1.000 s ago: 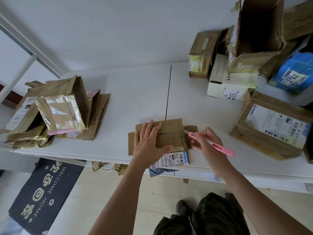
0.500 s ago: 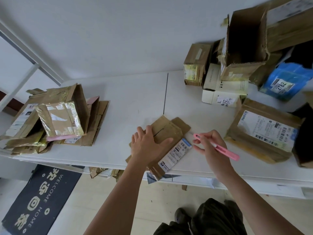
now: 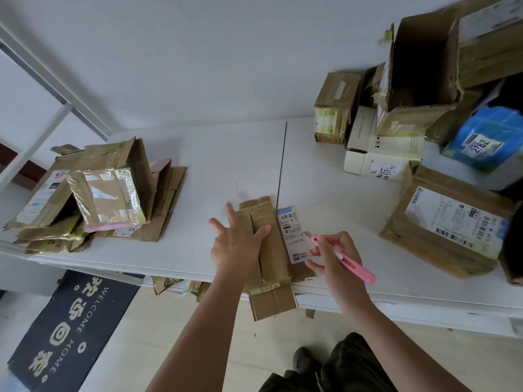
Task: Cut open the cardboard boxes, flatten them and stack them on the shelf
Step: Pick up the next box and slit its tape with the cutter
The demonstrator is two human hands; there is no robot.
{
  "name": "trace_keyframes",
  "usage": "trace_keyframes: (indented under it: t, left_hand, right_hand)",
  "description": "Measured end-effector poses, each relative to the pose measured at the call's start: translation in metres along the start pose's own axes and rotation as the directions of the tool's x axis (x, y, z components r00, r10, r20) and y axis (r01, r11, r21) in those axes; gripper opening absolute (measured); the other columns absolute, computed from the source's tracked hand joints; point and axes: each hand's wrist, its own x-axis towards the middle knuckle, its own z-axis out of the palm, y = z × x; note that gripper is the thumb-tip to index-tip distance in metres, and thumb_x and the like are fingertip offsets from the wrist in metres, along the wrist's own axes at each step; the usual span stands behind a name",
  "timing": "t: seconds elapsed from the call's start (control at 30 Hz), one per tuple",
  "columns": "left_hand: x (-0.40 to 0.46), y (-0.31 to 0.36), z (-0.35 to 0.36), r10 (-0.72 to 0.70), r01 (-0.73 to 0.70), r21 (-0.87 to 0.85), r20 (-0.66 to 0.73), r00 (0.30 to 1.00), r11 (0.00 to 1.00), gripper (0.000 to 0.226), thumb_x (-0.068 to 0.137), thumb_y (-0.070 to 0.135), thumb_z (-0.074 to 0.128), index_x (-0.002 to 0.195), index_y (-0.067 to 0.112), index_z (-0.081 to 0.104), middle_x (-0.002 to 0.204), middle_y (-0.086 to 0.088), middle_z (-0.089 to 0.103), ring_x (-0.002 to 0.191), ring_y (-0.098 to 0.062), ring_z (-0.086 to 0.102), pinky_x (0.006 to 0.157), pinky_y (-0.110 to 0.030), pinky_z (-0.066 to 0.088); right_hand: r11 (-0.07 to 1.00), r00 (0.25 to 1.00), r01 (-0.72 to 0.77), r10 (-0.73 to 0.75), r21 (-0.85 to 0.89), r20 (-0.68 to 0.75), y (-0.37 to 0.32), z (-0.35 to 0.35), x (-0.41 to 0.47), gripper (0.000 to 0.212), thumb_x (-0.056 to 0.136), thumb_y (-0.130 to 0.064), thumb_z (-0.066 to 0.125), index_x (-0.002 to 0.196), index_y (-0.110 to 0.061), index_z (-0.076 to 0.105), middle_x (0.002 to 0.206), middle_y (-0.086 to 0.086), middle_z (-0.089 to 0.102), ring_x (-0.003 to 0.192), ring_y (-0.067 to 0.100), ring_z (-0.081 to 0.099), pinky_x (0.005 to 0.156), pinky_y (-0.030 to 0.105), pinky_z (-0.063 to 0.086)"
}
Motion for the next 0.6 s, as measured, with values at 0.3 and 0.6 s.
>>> trace_keyframes:
  t: [0.3,0.6]
  left_hand:
    - [0.009,-0.016,-0.005,-0.161,0.264,-0.423,0.265,0.951,0.867,0.102,0.083,0.066,0.062,0.153,0.037,-0.006,0.148,-0.019,0.013,0.116,-0.047,0.049,0.065,-0.049,0.062]
    - [0.012,-0.013,-0.004,0.06,-0.055,-0.224,0.014,0.998,0.973,0.068,0.093,0.054,0.054,0.145,0.016,0.032,0.15,-0.012,0.034,0.139,-0.032,0.03,0.114,-0.048,0.026]
  right_hand:
    - [0.992,0.993,-0.117,0.117,0.057,-0.003,0.003,0.005,-0.01,0.01,0.098,-0.014,0.057,0.096,-0.005,0.051,0.093,0.003,0.069,0.083,0.021,0.071,0.062,0.037,0.062]
    - [0.997,0.998,-0.037,0.041,0.069,-0.053,0.001,0.01,-0.002,0.006,0.099,-0.016,0.056,0.094,-0.013,0.054,0.093,0.012,0.066,0.083,0.029,0.073,0.075,0.039,0.061]
